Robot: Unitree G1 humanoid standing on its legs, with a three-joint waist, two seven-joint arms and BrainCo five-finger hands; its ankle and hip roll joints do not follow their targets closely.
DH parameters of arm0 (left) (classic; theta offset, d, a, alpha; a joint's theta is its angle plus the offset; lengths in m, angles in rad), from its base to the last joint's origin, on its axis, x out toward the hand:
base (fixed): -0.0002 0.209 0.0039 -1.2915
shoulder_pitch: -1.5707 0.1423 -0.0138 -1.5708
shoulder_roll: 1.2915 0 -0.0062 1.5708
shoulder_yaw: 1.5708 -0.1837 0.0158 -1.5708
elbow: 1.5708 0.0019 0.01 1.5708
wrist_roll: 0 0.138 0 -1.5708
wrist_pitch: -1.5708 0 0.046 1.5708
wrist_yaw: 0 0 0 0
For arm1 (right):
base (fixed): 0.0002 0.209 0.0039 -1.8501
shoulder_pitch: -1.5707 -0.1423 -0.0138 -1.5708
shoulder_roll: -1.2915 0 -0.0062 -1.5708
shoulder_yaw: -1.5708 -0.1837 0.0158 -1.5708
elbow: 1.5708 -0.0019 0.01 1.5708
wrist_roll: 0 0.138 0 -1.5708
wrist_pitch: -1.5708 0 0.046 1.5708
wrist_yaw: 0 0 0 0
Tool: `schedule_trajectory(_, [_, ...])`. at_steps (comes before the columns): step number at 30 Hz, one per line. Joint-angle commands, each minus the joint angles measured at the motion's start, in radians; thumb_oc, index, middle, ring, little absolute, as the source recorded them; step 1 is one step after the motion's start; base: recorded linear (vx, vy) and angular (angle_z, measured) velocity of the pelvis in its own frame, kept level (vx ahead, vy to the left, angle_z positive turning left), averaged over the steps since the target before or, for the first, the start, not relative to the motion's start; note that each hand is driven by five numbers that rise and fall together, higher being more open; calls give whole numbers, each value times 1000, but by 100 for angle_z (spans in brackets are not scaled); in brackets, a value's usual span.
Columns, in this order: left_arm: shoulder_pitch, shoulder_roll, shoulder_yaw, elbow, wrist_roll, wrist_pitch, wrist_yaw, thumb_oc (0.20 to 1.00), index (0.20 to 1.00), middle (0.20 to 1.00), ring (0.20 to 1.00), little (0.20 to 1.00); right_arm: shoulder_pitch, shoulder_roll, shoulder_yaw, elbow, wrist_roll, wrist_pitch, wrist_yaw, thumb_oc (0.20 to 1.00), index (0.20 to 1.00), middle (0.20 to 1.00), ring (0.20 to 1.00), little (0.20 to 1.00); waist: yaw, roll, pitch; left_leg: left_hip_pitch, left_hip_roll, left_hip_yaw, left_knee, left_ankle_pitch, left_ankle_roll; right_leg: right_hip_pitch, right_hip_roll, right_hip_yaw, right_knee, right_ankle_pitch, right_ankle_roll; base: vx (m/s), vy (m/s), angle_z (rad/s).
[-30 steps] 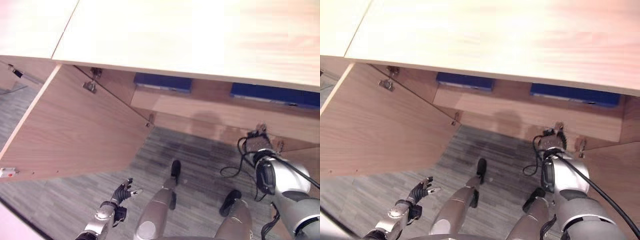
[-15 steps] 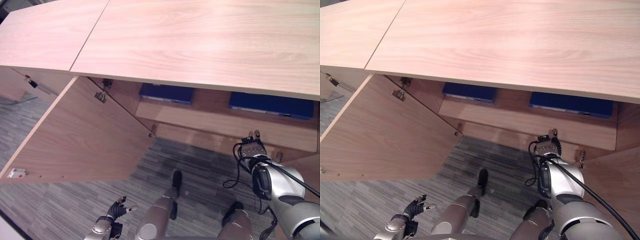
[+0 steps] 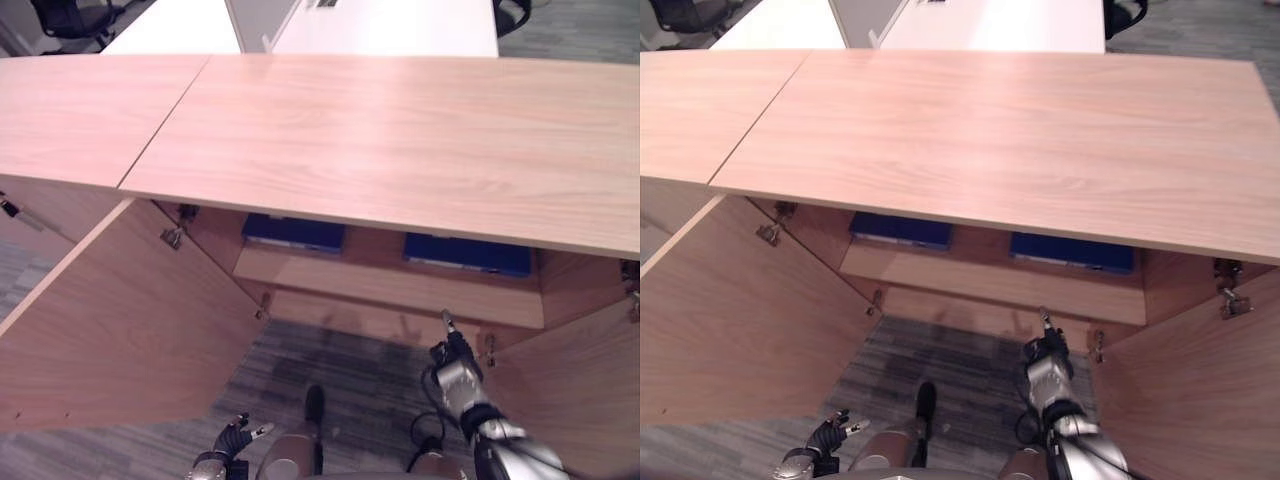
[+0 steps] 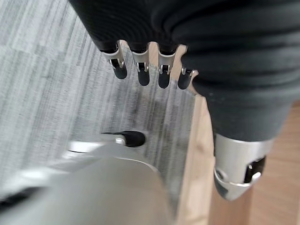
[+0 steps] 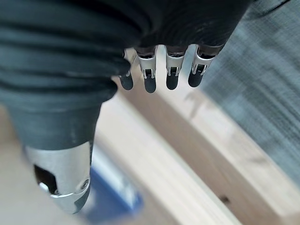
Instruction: Put the empty folder in the office cabinet
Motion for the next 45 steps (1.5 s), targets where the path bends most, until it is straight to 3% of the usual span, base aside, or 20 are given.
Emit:
schedule_trajectory(1, [-15, 27, 34, 64, 38, -9, 8, 1000, 1000, 1000, 1000, 1000, -13, -43, -8, -105, -139, -13, 92, 1000, 1000, 1000, 1000, 1000, -7, 7, 30, 139, 20, -45, 8, -133, -17, 4, -32, 60, 97, 131, 62, 44, -22, 3])
schedule_trajectory(2, [-15, 27, 34, 64, 38, -9, 8, 1000, 1000, 1000, 1000, 1000, -12, -43, -8, -106, -139, -12, 92, 1000, 1000, 1000, 1000, 1000, -8, 7, 28, 135, 20, -46, 8, -130, -16, 4, -31, 58, 91, 137, 62, 30, -43, 10])
schedule_trajectory(3, [-20, 30, 43, 74, 33, -11, 10, 1000, 1000, 1000, 1000, 1000, 30, -48, 1, -145, -154, -12, 106, 1000, 1000, 1000, 1000, 1000, -20, 0, 22, 142, 19, -64, 6, -127, -14, 13, -16, 104, 103, 146, 67, 34, -79, 21])
schedule_trajectory(4, [-30, 34, 59, 82, 14, -16, 9, 1000, 1000, 1000, 1000, 1000, 80, -65, 30, -202, -190, -12, 129, 1000, 1000, 1000, 1000, 1000, -50, -8, 12, 142, 20, -102, 6, -119, -16, 23, 78, 266, 87, 88, 60, 60, -95, 35])
schedule_trajectory(6, [-35, 42, 76, 86, 3, -21, 7, 1000, 1000, 1000, 1000, 1000, 93, -91, 83, -210, -264, -3, 153, 1000, 1000, 1000, 1000, 1000, -57, -11, 4, 135, 19, -127, 14, -108, -20, 45, 167, 392, 14, 20, 30, 72, -90, 111])
schedule_trajectory(7, [-39, 49, 80, 90, 3, -19, 9, 1000, 1000, 1000, 1000, 1000, 87, -96, 97, -207, -285, -1, 154, 1000, 1000, 1000, 1000, 1000, -52, -15, -3, 137, 12, -135, 14, -108, -25, 55, 181, 401, -33, 17, 14, 55, -178, 107])
schedule_trajectory(10, [-41, 64, 111, 97, 18, -22, 3, 1000, 1000, 1000, 1000, 1000, 115, -143, 156, -269, -430, 16, 200, 1000, 1000, 1000, 1000, 1000, -29, -35, -30, 150, 11, -185, 14, -106, -52, 139, 179, 330, -150, 22, -5, 32, -174, 60])
schedule_trajectory(15, [-22, 64, 136, 82, -8, -26, -7, 1000, 1000, 1000, 1000, 1000, 108, -202, 168, -323, -544, 13, 204, 1000, 1000, 1000, 1000, 1000, -9, -34, -38, 139, 22, -219, 25, -88, -76, 181, 181, 272, -197, 46, -13, -18, -121, 72])
schedule_trajectory(16, [-12, 67, 144, 75, -2, -25, -19, 1000, 1000, 1000, 1000, 1000, 91, -256, 178, -365, -668, 2, 201, 1000, 1000, 1000, 1000, 1000, 5, -30, -39, 129, 33, -237, 34, -79, -92, 201, 190, 240, -215, 39, -21, -55, -92, 42])
schedule_trajectory(22, [42, 76, 186, 67, 18, -37, -41, 1000, 1000, 1000, 1000, 1000, 37, -426, 168, -480, -962, -35, 158, 1000, 1000, 1000, 1000, 1000, 41, -23, -28, 97, 57, -280, 63, -64, -121, 231, 215, 192, -233, 12, -42, -47, -88, 46])
schedule_trajectory(24, [39, 73, 188, 62, 7, -37, -40, 1000, 1000, 1000, 1000, 1000, 14, -451, 160, -486, -966, -29, 141, 1000, 1000, 1000, 1000, 1000, 43, -26, -5, 60, 63, -235, 124, -63, -125, 234, 207, 175, -238, 14, -44, -138, 18, 42])
schedule_trajectory(26, [31, 64, 192, 44, -20, -31, -40, 1000, 1000, 1000, 1000, 1000, -35, -469, 167, -487, -965, -28, 128, 1000, 1000, 1000, 1000, 1000, 29, -39, 18, 33, 124, -38, 178, -65, -97, 223, 191, 143, -238, 26, -45, -215, 62, 49])
schedule_trajectory(28, [42, 57, 204, 31, -18, -29, -41, 1000, 1000, 1000, 1000, 1000, -63, -459, 179, -459, -967, -15, 135, 1000, 1000, 1000, 1000, 1000, 31, -43, 14, 74, 172, 62, 227, -98, -92, 217, 182, 119, -241, 38, -45, -160, 91, 42])
schedule_trajectory(31, [39, 57, 205, 36, -13, -28, -39, 1000, 1000, 1000, 1000, 1000, -62, -448, 181, -447, -963, -11, 138, 1000, 1000, 1000, 1000, 1000, 28, -41, 13, 93, 180, 64, 235, -109, -96, 222, 178, 111, -240, 40, -44, -29, 64, 27])
schedule_trajectory(33, [48, 50, 197, 45, 11, -24, -33, 1000, 1000, 1000, 1000, 1000, -50, -416, 199, -389, -990, 7, 143, 1000, 1000, 1000, 1000, 1000, 30, -23, -15, 162, 198, 48, 155, -132, -101, 215, 182, 94, -235, 44, -34, -6, 175, 47])
schedule_trajectory(41, [14, 62, 152, 34, 59, -10, -46, 1000, 1000, 1000, 1000, 1000, 34, -337, 154, -347, -960, 28, 131, 1000, 1000, 1000, 1000, 1000, 33, -43, -34, 158, 146, 20, 99, -134, -84, 221, 97, 20, -198, 69, -3, 6, 204, 48])
schedule_trajectory(45, [-9, 102, 118, 0, 109, -11, -65, 1000, 1000, 1000, 1000, 1000, 69, -325, 127, -334, -987, 46, 126, 1000, 1000, 1000, 1000, 1000, 37, -58, -32, 144, 71, -33, 85, -157, -45, 199, 14, -7, -105, 80, 26, 10, 256, 36])
